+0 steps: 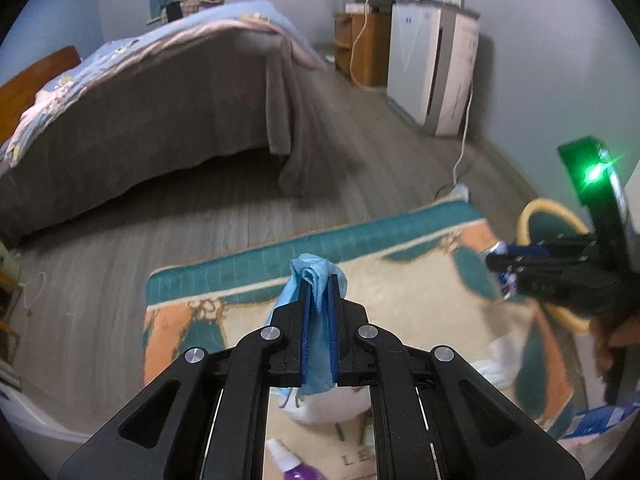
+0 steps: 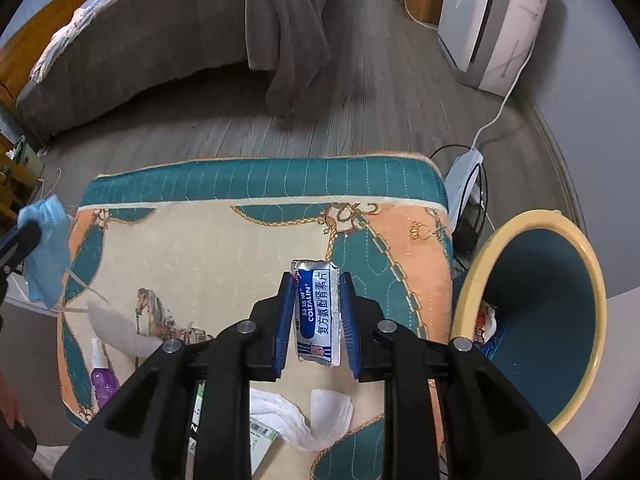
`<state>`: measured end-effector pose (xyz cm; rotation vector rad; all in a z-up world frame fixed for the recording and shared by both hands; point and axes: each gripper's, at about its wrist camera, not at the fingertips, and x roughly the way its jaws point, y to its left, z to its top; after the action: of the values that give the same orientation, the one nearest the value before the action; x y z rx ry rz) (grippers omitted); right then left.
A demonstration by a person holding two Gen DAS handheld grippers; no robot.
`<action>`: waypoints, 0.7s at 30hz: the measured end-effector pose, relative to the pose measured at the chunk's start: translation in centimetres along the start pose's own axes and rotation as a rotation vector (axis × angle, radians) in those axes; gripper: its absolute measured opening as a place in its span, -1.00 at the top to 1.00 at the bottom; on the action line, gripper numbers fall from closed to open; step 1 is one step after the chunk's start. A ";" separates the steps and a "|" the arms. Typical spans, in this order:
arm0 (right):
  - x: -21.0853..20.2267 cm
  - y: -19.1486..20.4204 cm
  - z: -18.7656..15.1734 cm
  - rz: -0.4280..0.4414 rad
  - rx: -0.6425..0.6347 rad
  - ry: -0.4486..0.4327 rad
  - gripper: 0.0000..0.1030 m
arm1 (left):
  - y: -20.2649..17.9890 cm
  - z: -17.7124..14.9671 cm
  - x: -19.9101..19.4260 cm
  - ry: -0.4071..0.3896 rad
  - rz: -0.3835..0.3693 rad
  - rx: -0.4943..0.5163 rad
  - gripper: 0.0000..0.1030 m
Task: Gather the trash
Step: 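Grasp the white-and-blue medicine box with the right gripper while the left grasps a blue mask, then carry the medicine box and mask over the bin, lowering the box into it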
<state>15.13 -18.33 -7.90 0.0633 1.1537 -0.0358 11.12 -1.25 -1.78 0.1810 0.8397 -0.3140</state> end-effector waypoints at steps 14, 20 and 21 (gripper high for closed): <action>-5.8 -2.1 -2.0 -0.001 0.017 -0.106 0.57 | -2.8 0.8 -5.3 -0.116 -0.043 0.024 0.84; -7.4 -4.9 -2.5 0.012 0.083 -0.128 0.57 | -3.8 0.8 -5.8 -0.127 -0.088 0.006 0.84; -7.5 -5.4 -2.5 0.012 0.089 -0.130 0.57 | -4.3 0.8 -5.7 -0.124 -0.087 0.016 0.84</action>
<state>9.52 -23.54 -2.23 0.1452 1.0216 -0.0799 6.69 -4.34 2.93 0.1383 0.7233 -0.4093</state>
